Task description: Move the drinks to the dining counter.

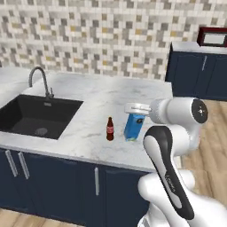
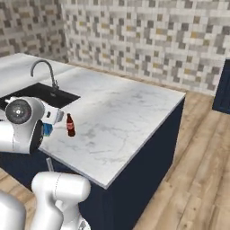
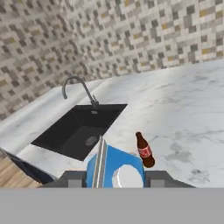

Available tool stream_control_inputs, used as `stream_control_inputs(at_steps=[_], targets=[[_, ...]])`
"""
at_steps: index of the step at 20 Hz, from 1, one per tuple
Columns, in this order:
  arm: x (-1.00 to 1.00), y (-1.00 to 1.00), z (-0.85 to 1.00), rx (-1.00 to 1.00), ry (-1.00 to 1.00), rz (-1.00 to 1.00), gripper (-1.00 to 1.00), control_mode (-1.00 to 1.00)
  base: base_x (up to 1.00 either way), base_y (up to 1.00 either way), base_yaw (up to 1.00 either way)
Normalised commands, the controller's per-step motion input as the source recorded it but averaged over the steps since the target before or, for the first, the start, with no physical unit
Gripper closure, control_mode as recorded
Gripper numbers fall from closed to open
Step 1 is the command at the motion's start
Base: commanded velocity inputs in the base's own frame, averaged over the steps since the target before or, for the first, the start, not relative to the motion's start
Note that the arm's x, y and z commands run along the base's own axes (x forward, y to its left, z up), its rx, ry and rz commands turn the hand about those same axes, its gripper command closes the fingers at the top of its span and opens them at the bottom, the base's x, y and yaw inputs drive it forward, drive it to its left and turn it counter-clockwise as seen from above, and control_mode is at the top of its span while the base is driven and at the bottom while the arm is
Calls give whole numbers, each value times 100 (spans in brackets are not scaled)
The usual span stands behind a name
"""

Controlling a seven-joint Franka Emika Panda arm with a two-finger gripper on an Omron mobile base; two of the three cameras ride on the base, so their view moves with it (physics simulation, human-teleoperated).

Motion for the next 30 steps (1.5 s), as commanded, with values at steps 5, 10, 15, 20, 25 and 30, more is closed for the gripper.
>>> stream_control_inputs(at_steps=[5,10,15,20,25,30], targets=[[0,0,0,0,0,0,100,100,12,-34,-56],[0,0,0,0,0,0,100,100,10,-14,-52],[0,0,0,0,0,0,100,100,1,16,-25],[0,0,0,0,0,0,100,100,0,43,-8],[0,0,0,0,0,0,100,100,0,65,0],[0,0,0,0,0,0,100,100,1,64,0]])
